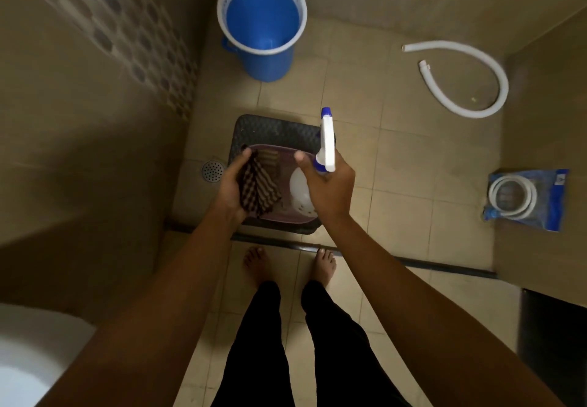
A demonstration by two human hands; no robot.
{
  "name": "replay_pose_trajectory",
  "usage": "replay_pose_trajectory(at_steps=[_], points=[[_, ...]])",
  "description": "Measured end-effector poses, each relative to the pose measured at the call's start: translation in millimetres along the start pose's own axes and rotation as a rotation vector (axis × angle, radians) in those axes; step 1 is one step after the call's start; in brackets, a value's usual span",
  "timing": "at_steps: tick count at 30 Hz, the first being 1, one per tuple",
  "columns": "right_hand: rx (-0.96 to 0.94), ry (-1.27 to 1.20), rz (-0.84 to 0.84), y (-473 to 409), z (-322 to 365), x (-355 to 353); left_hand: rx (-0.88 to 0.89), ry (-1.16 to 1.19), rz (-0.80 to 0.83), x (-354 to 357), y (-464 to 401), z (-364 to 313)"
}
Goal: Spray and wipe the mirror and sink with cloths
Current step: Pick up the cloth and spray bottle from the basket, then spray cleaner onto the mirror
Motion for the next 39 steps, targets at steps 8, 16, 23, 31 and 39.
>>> replay_pose_trajectory(at_steps=[8,16,23,31,39], points=[[0.060,-0.110,-0.039,0,58,-39,0.001,0.063,0.047,28,53,-31],[0.083,-0.270,-0.096,5,105,-60,0.074,0.210,0.103,46,90,-68],[0.071,-0.297,0.023,-4,137,-80,0.132,0.148,0.104,64,131,-96],[-0.044,-0.379,0.267,-12,187,-96,0.333,0.246,0.043,74,188,-116],[-0.136,-0.409,0.565,20,243,-83,0.512,0.321,-0.169,41,274,-140]])
Point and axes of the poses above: each hand's wrist, its own y-axis away from the middle knuckle, its own x-axis out of the palm, z = x × y, the point moved 1 cm from there along -y, towards the middle knuckle, and after that the axes turned 11 degrees about -z, right-handed, at the moved point
